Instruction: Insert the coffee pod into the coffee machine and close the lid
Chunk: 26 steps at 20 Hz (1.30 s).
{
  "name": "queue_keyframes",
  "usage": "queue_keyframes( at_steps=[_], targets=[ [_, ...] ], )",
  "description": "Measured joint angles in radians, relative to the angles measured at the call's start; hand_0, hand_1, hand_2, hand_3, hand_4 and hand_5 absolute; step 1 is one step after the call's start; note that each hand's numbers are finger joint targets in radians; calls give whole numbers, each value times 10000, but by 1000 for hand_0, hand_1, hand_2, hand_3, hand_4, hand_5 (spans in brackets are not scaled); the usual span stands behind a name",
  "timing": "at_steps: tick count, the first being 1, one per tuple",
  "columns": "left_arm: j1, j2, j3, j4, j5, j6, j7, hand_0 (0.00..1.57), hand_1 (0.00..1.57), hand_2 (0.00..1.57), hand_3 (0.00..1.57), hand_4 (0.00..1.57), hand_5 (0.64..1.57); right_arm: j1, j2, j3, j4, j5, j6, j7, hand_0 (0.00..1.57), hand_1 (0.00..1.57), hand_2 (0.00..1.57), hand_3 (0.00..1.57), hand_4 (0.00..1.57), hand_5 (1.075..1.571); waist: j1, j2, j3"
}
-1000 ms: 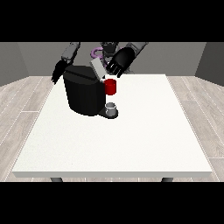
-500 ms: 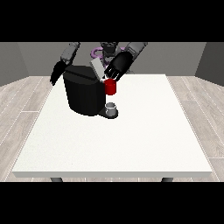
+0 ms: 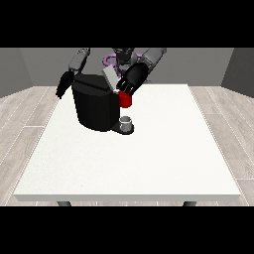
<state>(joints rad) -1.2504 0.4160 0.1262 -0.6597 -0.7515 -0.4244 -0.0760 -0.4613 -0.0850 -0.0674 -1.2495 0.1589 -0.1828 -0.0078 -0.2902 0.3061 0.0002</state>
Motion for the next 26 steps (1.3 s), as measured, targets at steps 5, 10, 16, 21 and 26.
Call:
queue_keyframes(
  at_steps=[5, 10, 16, 21, 26],
  targets=[
    [-97, 164, 74, 107, -3, -22, -153, 1205, 1205, 1249, 1198, 368, 1571, 82, 107, 25, -17, -41, -28, -8, 0, 0, 0, 0, 0, 1571, -33, -52, -1],
    [-178, 242, 94, 191, -81, 118, -215, 1202, 1202, 1218, 1176, 360, 1571, 31, 70, 52, -73, -11, -13, 38, 0, 0, 0, 0, 0, 1571, -96, -54, -3],
    [-175, 265, -2, 128, -320, 628, -365, 1209, 1209, 1228, 1132, 0, 1571, 42, -13, 31, -89, -9, 40, -24, 0, 0, 0, 0, 0, 1571, -126, 59, -1],
    [-76, 424, -348, 216, -806, 964, -619, 1162, 1162, 1190, 1068, 0, 1571, -52, 92, 176, -305, 136, -105, 271, 0, 0, 0, 0, 0, 1571, -246, 145, 0],
    [-202, 640, -421, 338, -1046, 1066, -748, 1115, 1115, 1136, 1016, 0, 1571, -167, 163, 245, -404, 176, -153, 453, 0, 0, 0, 0, 0, 1571, -309, 279, 6]
  ],
)
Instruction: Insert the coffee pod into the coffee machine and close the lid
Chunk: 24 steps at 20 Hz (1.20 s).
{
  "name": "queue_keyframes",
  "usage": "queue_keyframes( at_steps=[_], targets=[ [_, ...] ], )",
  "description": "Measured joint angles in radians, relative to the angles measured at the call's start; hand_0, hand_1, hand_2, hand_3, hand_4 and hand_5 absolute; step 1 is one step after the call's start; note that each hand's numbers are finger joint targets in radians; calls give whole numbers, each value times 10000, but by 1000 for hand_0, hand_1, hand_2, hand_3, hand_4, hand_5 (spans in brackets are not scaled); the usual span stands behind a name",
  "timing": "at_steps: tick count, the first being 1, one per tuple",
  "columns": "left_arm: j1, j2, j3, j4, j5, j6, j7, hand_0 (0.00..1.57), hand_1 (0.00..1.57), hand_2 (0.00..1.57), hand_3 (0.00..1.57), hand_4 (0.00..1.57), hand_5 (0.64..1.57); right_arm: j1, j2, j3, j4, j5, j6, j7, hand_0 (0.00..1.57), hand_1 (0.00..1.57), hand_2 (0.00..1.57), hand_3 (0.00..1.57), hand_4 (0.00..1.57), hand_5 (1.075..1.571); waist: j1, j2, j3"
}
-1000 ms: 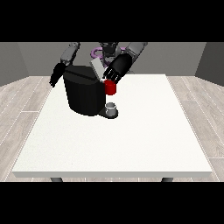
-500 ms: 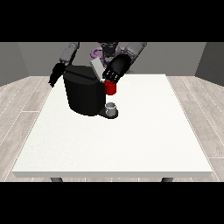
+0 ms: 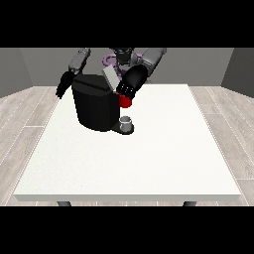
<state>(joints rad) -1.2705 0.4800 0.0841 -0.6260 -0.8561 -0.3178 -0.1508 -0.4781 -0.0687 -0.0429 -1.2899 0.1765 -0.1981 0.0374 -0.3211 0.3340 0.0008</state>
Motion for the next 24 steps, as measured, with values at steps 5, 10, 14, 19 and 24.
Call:
queue_keyframes(
  at_steps=[5, 10, 14, 19, 24],
  targets=[
    [51, -16, 120, -32, 70, 192, -348, 1150, 1150, 1145, 953, 0, 1571, -27, -122, -215, 68, -96, -16, -188, 0, 0, 0, 0, 85, 1571, 138, 120, 3],
    [-185, 6, 313, -170, 149, 454, -520, 1241, 1241, 1202, 970, 0, 1571, -115, -182, -264, 250, -88, -2, -490, 0, 0, 0, 0, 0, 1571, 101, 400, 5],
    [-289, 44, 322, -103, 91, 490, -619, 1269, 1269, 1236, 966, 0, 1571, -292, -184, -181, 275, 38, -49, -312, 0, 0, 0, 0, 147, 1571, 45, 463, -4],
    [-307, 225, 214, -153, -111, 684, -1010, 1044, 1044, 1049, 744, 0, 1571, -326, -171, -105, 223, 130, -89, -328, 0, 0, 0, 0, 160, 1571, -26, 582, 6],
    [-255, 410, 90, -129, -350, 877, -1355, 510, 510, 776, 600, 0, 1571, -396, -241, -103, 127, 139, -36, -104, 0, 0, 0, 0, 202, 1571, -97, 595, 14]
  ],
)
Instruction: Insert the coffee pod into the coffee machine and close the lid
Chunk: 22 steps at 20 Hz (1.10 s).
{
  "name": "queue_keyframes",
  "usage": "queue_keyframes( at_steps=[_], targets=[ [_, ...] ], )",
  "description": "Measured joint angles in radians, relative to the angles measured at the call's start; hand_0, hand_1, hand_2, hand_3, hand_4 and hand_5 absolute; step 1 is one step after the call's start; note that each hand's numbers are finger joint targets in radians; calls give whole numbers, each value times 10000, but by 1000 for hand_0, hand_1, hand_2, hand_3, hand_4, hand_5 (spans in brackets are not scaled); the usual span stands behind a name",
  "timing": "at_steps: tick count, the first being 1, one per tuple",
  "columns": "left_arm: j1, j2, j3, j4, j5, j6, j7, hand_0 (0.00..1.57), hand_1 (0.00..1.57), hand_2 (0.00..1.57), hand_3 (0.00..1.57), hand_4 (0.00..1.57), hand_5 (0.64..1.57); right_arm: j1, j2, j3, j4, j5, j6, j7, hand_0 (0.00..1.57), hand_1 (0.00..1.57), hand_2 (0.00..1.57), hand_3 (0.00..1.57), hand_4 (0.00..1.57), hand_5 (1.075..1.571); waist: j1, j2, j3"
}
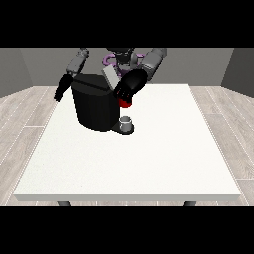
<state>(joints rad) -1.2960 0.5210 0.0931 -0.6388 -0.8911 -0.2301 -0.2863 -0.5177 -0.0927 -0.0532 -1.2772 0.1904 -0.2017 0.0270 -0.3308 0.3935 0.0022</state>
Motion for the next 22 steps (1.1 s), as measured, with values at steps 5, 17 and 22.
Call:
queue_keyframes(
  at_steps=[5, 17, 22],
  targets=[
    [-125, 131, -100, 29, -270, 136, 23, 0, 0, 587, 459, 0, 1571, -127, -16, 37, 17, 112, -58, 73, 0, 0, 0, 0, 0, 1571, -7, 87, 4],
    [370, -57, -28, 200, -364, 339, 76, 0, 0, 0, 60, 0, 1571, 390, 237, 37, 104, 6, -130, 88, 0, 0, 0, 0, 0, 1571, 397, -556, -5],
    [1285, -745, -90, 129, -175, 78, 299, 0, 0, 85, 0, 0, 1571, 1417, 210, -139, 551, -239, 88, -380, 0, 0, 0, 0, 0, 1571, 996, -1779, -15]
  ],
)
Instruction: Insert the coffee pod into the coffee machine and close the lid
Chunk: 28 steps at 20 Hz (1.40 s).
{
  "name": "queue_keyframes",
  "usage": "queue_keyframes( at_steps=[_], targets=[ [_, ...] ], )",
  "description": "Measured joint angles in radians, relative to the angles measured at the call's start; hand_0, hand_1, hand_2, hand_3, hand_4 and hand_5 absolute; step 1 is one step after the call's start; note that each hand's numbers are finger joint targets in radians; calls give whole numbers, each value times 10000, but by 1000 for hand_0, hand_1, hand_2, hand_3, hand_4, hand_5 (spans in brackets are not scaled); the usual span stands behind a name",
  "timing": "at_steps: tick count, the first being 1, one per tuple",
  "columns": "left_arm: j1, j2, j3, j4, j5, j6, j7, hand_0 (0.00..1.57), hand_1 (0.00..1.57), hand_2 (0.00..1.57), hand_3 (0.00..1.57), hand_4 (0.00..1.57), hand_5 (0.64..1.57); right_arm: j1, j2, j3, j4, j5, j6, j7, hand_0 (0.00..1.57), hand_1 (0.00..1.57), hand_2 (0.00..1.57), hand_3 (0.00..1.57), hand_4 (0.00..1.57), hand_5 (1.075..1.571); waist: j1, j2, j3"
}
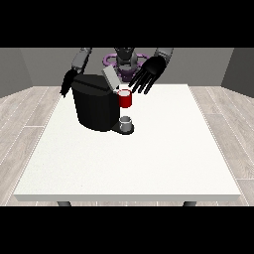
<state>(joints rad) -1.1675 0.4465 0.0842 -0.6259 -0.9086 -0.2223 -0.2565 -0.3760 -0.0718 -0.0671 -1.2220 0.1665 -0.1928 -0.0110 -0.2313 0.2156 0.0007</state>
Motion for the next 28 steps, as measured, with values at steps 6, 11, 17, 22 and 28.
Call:
queue_keyframes(
  at_steps=[6, 11, 17, 22, 28],
  targets=[
    [1331, -1208, 817, -156, 1298, -5, -340, 0, 0, 0, 0, 369, 1571, 1185, 64, -70, 231, -100, 35, -322, 0, 0, 0, 0, 0, 1571, 804, -1456, -14],
    [2672, -2663, 2314, -37, 3319, -105, -729, 0, 0, 0, 0, 69, 1571, 1746, 1, -320, 259, -328, 79, -372, 0, 0, 0, 0, 0, 1571, 1724, -2694, -27],
    [4590, -3690, 3067, 234, 4485, -375, -1073, 0, 0, 0, 0, 372, 1571, 2033, 27, -170, -373, -850, 844, -269, 0, 0, 0, 0, 0, 1571, 2497, -4311, -19],
    [5457, -4099, 3034, 76, 4816, -626, -862, 0, 0, 0, 0, 420, 1571, 1584, -361, -15, -808, -928, 1411, 105, 0, 0, 0, 0, 107, 1571, 3124, -4886, -11],
    [6186, -4323, 2669, -813, 5557, -865, -526, 0, 0, 0, 0, 429, 1571, 914, -833, -178, -772, -895, 1669, 386, 0, 0, 0, 0, 0, 1571, 3686, -4814, -8]
  ],
)
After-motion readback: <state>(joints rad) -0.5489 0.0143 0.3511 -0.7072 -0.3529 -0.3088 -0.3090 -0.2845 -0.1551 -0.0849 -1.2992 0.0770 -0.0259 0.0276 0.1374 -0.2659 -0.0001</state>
